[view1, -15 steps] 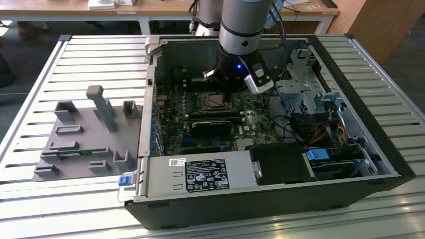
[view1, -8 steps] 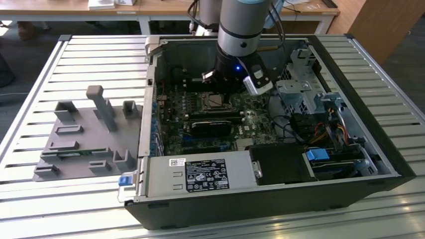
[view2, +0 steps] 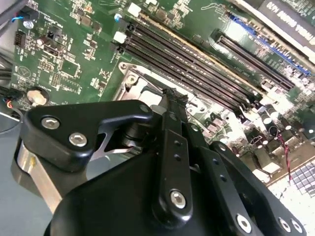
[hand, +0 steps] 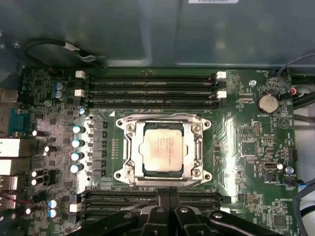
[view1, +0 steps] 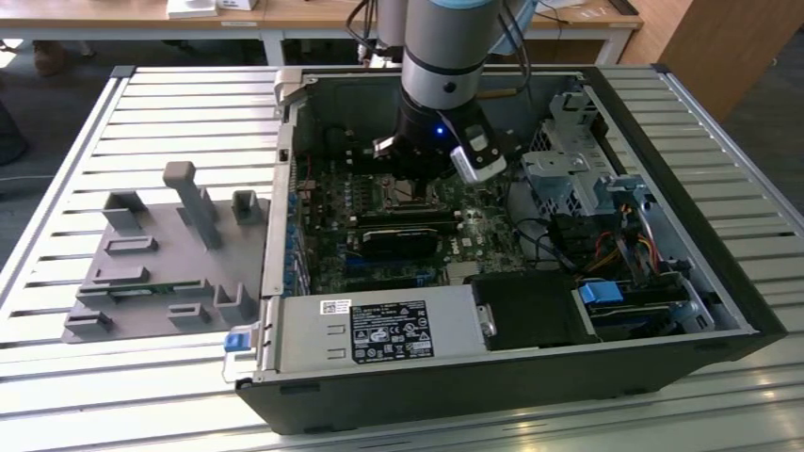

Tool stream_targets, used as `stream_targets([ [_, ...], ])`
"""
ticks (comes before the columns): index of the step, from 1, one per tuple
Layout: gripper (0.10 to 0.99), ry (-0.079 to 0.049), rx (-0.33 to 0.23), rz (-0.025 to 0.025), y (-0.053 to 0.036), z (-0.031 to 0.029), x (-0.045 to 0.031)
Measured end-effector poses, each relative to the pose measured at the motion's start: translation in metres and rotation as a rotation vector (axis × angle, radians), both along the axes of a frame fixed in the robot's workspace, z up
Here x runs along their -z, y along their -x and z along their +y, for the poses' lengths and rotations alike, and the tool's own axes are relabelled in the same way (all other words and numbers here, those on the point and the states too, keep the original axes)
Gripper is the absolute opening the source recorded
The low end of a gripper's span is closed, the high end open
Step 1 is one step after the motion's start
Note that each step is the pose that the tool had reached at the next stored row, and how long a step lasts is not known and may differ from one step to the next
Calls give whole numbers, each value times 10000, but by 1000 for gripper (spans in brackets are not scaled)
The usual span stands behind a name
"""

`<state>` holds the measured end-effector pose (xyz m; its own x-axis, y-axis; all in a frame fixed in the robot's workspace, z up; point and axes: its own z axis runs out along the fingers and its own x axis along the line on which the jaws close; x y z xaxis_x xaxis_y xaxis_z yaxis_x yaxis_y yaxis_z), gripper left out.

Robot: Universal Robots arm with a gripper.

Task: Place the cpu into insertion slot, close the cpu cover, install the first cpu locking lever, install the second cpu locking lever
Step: 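Install the second cpu locking lever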

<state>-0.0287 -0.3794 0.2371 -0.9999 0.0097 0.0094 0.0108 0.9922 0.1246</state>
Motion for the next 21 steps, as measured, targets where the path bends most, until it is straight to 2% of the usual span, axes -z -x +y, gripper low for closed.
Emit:
stream_targets([
  [9, 106, -1, 1, -1, 179, -31, 24],
  [19, 106, -10, 0, 22, 218, -36, 143],
  [21, 106, -112, -1, 22, 218, -46, 147],
])
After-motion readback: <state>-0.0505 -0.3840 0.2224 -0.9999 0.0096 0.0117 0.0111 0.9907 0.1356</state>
